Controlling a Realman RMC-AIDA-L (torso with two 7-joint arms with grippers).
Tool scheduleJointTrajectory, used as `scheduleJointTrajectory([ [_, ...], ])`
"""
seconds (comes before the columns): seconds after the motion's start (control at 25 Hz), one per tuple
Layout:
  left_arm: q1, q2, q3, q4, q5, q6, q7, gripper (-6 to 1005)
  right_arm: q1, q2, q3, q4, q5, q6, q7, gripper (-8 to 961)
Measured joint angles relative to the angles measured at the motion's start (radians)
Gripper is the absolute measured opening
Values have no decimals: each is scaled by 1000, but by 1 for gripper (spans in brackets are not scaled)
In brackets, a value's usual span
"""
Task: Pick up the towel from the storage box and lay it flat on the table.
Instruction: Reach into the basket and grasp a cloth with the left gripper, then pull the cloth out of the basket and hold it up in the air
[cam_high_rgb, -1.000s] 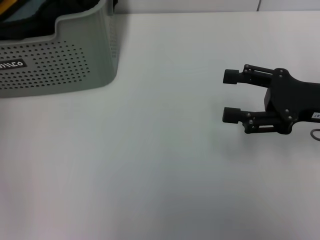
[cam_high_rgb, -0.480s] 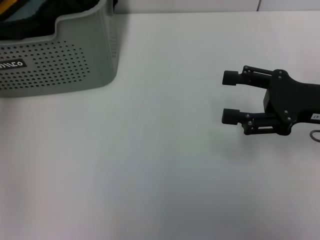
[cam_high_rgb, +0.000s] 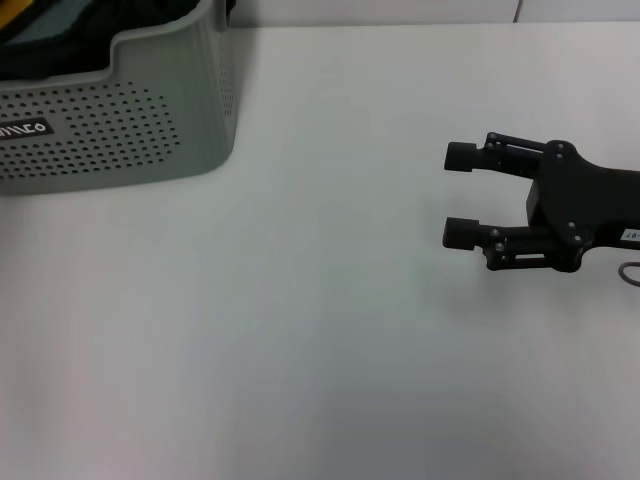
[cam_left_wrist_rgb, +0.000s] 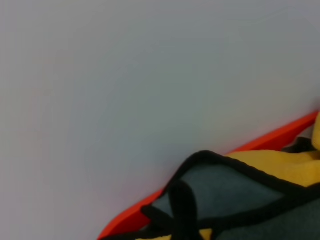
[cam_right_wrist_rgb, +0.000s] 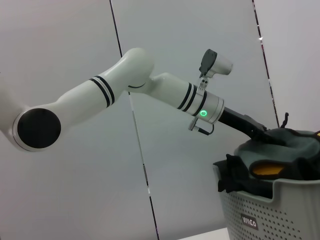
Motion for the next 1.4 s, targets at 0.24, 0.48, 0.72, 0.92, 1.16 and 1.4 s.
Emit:
scheduleJointTrajectory([
  [0.24, 3, -18, 1, 11, 1, 9, -1, 557, -2, 1, 1, 0, 5, -1, -1, 851],
  [0.48, 39, -51, 0, 114, -57, 8, -3, 323, -9, 4, 19, -2, 8, -9, -4, 850],
  [0.72, 167, -78, 12, 351, -344, 10, 11, 220, -17, 6, 77, -8, 8, -41, -33, 845],
  [0.92, 262, -79, 22, 455, -604, 12, 50, 102, -19, 7, 118, -10, 9, -81, -55, 843],
  [1.16, 365, -80, 10, 518, -959, 33, 165, 73, -17, 6, 120, -14, 57, -109, -86, 840],
  [1.4, 399, -80, -71, 515, -1324, 278, 378, 64, 0, -7, 122, -17, 207, -187, -134, 841],
])
